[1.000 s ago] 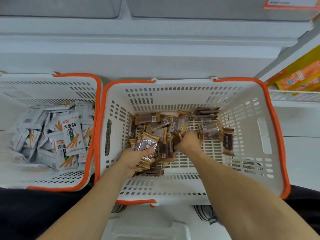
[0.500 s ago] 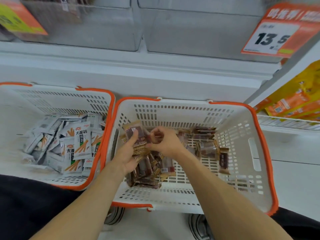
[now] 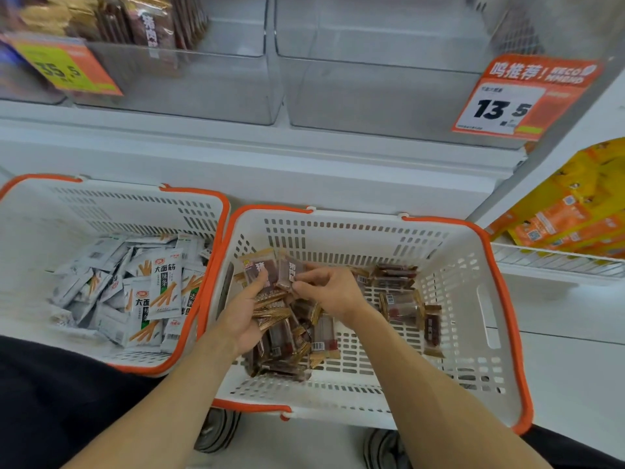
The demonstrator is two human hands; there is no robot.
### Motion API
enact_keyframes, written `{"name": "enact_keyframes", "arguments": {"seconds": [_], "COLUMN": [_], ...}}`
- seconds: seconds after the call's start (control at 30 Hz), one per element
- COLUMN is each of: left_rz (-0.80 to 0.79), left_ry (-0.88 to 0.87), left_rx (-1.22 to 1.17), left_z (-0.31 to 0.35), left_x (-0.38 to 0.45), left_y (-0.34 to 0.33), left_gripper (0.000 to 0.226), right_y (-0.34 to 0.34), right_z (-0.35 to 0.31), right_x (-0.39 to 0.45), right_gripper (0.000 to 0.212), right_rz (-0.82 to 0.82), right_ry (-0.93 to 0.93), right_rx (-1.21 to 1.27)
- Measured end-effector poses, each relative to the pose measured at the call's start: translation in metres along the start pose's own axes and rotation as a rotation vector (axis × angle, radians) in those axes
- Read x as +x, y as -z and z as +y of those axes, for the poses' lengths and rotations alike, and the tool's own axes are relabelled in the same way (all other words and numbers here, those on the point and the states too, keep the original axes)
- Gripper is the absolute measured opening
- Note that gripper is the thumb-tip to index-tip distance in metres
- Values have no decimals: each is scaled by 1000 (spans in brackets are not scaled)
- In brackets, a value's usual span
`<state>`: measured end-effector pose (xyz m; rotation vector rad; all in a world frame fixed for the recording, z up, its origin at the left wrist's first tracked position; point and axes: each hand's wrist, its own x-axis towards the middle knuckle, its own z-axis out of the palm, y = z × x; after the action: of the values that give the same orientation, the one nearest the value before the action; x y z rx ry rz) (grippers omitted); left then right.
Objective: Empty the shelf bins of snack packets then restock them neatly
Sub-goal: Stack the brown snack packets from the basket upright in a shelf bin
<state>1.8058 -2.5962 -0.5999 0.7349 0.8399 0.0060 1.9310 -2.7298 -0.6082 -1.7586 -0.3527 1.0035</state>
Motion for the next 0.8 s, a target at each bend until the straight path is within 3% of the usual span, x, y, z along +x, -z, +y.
{"name": "enact_keyframes", "arguments": {"seconds": [0.2,0.33,0.4,0.5,0.57,0.63,0.73,0.8], "left_rz": [1,63,102,194,249,285,307,317], "left_ry": [55,78,110,150,193,222,268,278], "left_rx": [61,199,259,355,375,373,374,386], "left_z": [-3,-13,-19,-29,-35,-41,-47,-49], "left_x": [3,7,12,19,20,22,27,31], "left_y": [3,7,12,18,19,21,27,29], "left_gripper": [40,51,51,47,39,32,46,53], "right_y": [4,3,4,13,20,18,3,-4], "right_z": [3,-1,8,39,65,85,99,105], "right_x": [3,0,7,18,20,17,13,15], "right_gripper": [54,71,65,31,21,25,44,42], "right_rz": [43,-145,-184,23,121,97,39,74], "right_ry": [-39,-46,-77,-220,-373,-484,-559,-587], "right_rx": [-34,-84,-86,-271,-461,-490,-379,-341]}}
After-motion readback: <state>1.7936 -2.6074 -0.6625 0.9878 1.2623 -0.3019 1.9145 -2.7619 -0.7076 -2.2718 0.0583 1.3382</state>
